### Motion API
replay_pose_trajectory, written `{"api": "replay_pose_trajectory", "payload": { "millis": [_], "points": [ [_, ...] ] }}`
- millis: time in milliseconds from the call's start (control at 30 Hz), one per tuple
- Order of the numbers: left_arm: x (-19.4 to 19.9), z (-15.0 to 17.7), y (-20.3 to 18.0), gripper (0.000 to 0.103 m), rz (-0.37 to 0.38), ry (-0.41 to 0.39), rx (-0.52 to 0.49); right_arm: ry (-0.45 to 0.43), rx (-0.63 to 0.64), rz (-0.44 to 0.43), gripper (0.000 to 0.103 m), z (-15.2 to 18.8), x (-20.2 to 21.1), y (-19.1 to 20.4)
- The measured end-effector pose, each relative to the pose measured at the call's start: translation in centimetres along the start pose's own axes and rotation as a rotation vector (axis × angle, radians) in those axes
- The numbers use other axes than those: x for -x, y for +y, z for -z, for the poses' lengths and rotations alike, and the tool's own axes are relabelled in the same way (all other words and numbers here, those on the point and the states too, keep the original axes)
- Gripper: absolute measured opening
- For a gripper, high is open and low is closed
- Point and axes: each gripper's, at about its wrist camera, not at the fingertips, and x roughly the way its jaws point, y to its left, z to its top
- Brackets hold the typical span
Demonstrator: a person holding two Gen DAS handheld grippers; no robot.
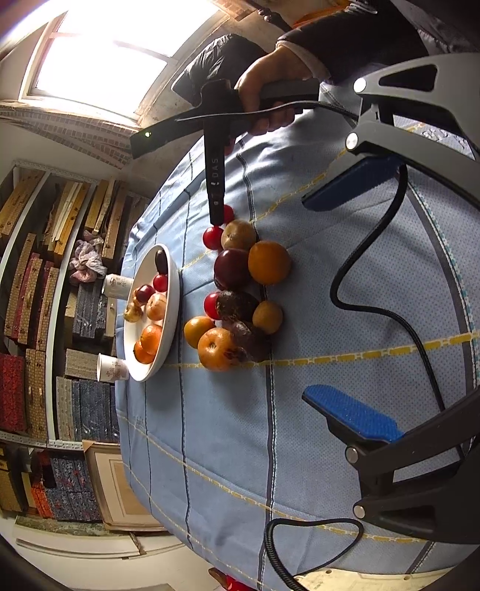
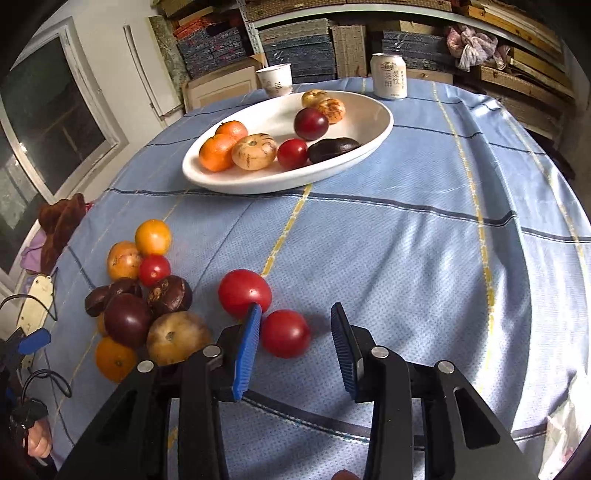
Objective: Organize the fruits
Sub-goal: 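Grasp a red tomato with the right tool while the left tool reaches toward the pile, then grasp a dark brown fruit with the left tool while the right tool holds the tomato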
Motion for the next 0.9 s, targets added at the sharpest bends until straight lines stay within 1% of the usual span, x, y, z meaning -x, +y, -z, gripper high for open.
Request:
{"api": "replay_pose_trajectory", "payload": {
  "millis": [33,100,167,200,233,267,333,367,433,467,533,600,667,800,900],
  "points": [
    [0.1,-0.3,0.0,0.093,0.015,0.004,-0.004,-0.004,0.009,-0.006,0.033,0.0,0.1,0.1],
    [0.4,-1.1,0.0,0.093,0.039,0.004,-0.012,-0.003,0.023,-0.021,0.031,0.0,-0.1,0.4],
    [0.7,-2.1,0.1,0.093,0.051,-0.002,-0.026,0.014,0.006,-0.058,0.031,0.1,-0.3,0.2],
    [0.7,-2.8,0.3,0.093,0.064,0.000,-0.035,0.020,0.003,-0.070,0.027,0.2,-0.3,0.0],
    [0.6,-3.6,0.5,0.093,0.075,0.009,-0.048,0.020,0.006,-0.079,0.026,0.4,-0.2,-0.1],
    [0.3,-4.1,0.6,0.093,0.075,0.015,-0.061,0.019,0.008,-0.081,0.026,0.5,-0.1,-0.1],
    [-0.4,-5.2,0.9,0.093,0.039,0.023,-0.100,0.022,0.001,-0.090,0.025,0.7,0.2,-0.1],
    [-0.9,-5.6,1.0,0.093,0.025,0.029,-0.120,0.016,-0.011,-0.110,0.025,0.8,0.5,-0.2],
    [-2.1,-6.2,1.6,0.093,0.034,0.053,-0.138,-0.006,-0.032,-0.158,0.025,1.0,1.4,-0.3],
    [-2.6,-6.5,1.9,0.092,0.042,0.062,-0.137,-0.026,-0.027,-0.162,0.025,1.1,1.8,-0.2],
    [-3.7,-6.8,2.7,0.086,0.067,0.083,-0.113,-0.050,-0.019,-0.165,0.025,1.3,2.5,0.0],
    [-4.6,-7.0,3.6,0.077,0.090,0.107,-0.064,-0.053,-0.022,-0.173,0.025,1.5,2.7,0.2],
    [-5.2,-6.9,3.9,0.074,0.092,0.115,-0.040,-0.061,-0.008,-0.169,0.025,1.5,3.0,0.4],
    [-6.0,-6.5,4.3,0.074,0.066,0.123,-0.024,-0.076,-0.002,-0.175,0.025,1.3,3.5,0.5],
    [-6.9,-6.3,5.3,0.073,0.079,0.151,0.019,-0.083,0.001,-0.177,0.025,1.5,3.8,0.6]
  ]
}}
